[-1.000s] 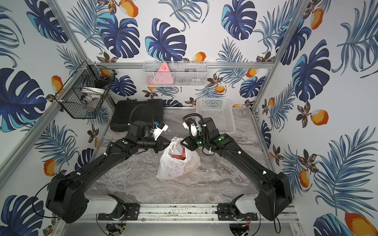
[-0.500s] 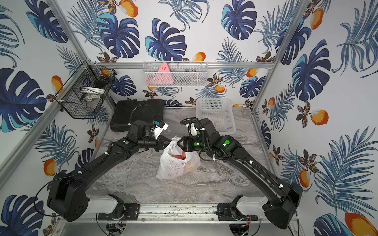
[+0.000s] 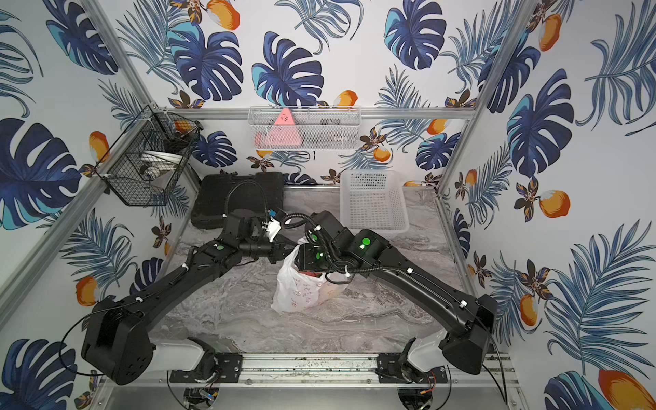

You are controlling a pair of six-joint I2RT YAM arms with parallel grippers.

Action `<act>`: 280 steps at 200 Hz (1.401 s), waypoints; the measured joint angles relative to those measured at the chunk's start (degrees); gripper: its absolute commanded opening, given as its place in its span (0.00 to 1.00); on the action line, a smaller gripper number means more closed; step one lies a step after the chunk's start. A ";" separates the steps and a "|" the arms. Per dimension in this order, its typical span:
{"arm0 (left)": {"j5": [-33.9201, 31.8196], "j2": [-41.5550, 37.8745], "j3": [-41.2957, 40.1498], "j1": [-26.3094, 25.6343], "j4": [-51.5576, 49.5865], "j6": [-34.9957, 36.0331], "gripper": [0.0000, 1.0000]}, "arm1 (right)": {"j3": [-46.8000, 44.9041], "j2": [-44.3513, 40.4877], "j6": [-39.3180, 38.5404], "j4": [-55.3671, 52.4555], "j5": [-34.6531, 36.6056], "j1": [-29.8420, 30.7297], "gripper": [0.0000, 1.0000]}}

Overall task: Place the peach into a plastic bag & tie a knot
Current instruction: Tie the plastic bag at the center of the board.

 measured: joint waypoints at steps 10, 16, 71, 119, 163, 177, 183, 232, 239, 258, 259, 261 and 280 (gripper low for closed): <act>0.13 -0.02 -0.11 0.02 0.17 0.00 0.00 | 0.37 0.46 0.59 0.07 0.35 0.02 0.53; 0.13 -0.02 -0.17 0.02 0.28 0.00 0.00 | 0.79 0.79 1.01 0.09 0.66 0.02 0.53; 0.22 -0.11 -0.68 0.02 0.81 -0.09 0.00 | 4.76 3.43 2.47 0.11 1.20 0.07 0.53; 0.59 -0.11 -0.98 0.02 1.25 -0.28 0.00 | 4.44 4.31 2.45 0.39 1.70 0.00 0.40; 0.59 -0.11 -0.98 0.02 1.27 -0.33 0.00 | 2.97 4.42 1.40 0.55 2.14 -1.33 0.11; 0.37 -0.15 -0.90 0.02 1.20 -0.33 0.00 | 2.80 4.33 1.05 0.50 2.36 -1.70 0.06; 0.07 -0.20 -0.81 0.02 1.18 -0.33 0.00 | 2.71 4.20 0.90 0.48 2.40 -1.75 0.03; -3.02 -1.29 1.03 1.49 -1.11 -0.28 0.00 | -0.87 -1.53 -2.56 -2.14 3.28 -5.42 0.00; -3.61 -1.51 1.25 1.79 -1.38 -0.26 0.00 | -1.27 -2.29 -3.28 -2.58 3.34 -6.14 0.00; -4.66 -2.03 1.84 2.71 -2.14 -0.22 0.00 | -1.90 -3.89 -4.46 -3.52 3.08 -8.00 0.00; -4.81 -2.08 1.86 2.78 -2.19 -0.22 0.00 | -1.97 -3.98 -4.59 -3.54 3.02 -8.11 0.00; -4.98 -2.12 1.90 2.89 -2.29 -0.22 0.00 | -2.05 -4.11 -4.68 -3.58 2.95 -8.31 0.00; -5.62 -2.49 2.05 3.61 -2.71 -0.24 0.00 | -2.99 -4.79 -5.33 -4.31 2.08 -10.03 0.00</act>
